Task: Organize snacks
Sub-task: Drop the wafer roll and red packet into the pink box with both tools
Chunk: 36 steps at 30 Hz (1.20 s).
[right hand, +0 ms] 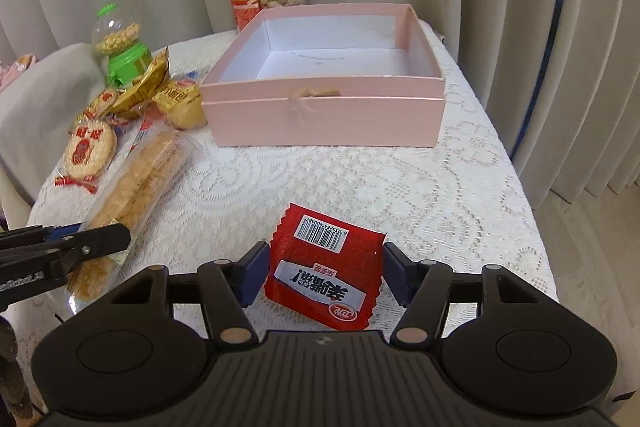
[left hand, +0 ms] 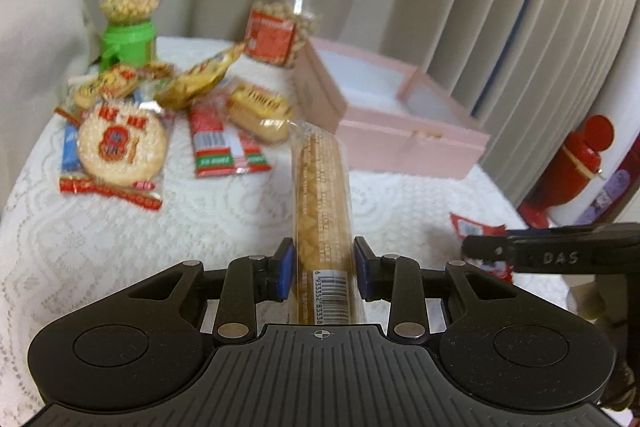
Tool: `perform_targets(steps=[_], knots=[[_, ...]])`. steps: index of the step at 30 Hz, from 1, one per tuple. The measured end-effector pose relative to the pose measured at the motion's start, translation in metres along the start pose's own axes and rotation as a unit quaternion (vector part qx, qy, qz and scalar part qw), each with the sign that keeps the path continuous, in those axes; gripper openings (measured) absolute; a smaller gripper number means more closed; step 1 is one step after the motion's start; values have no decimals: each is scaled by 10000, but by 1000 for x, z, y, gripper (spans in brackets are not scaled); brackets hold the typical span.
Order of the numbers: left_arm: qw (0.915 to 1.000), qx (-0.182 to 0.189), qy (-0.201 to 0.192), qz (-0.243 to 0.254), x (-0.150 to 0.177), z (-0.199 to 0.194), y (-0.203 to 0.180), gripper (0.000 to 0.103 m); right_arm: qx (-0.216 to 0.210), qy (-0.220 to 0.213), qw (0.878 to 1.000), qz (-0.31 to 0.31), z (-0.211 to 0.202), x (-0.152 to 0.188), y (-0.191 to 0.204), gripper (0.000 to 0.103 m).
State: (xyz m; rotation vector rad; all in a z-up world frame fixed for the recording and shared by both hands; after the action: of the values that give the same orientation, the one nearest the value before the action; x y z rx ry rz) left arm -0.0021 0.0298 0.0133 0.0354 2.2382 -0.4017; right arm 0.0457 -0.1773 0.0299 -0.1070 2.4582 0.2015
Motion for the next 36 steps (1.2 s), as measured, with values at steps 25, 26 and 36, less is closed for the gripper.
perform_targets(steps=[25,26,36], knots=[[9965,565,-591,154,-113,32,-45,36,-461,-1082,9928,217,-58,-85,-28,61],[9962,664,-570,49,-123,48,-44,36,-448,-1111,9926,205,-55,-94,-30,61],[9937,613,-536,-770,-155,108,20,37,-66,-446,9980,443,68,-187,-41,75]])
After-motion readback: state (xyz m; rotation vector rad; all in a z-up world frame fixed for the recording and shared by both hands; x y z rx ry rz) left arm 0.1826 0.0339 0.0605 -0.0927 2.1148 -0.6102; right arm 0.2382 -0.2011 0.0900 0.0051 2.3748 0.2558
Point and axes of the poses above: each gripper's, at about its wrist camera, not at the fingertips, and z roughly the way its jaws point, y to its left, x to its underside, the point moved 4 cm from there along z, roughly the way its jaws point, and after that the axes turned 1 degree about -y, right-handed, at the moved point
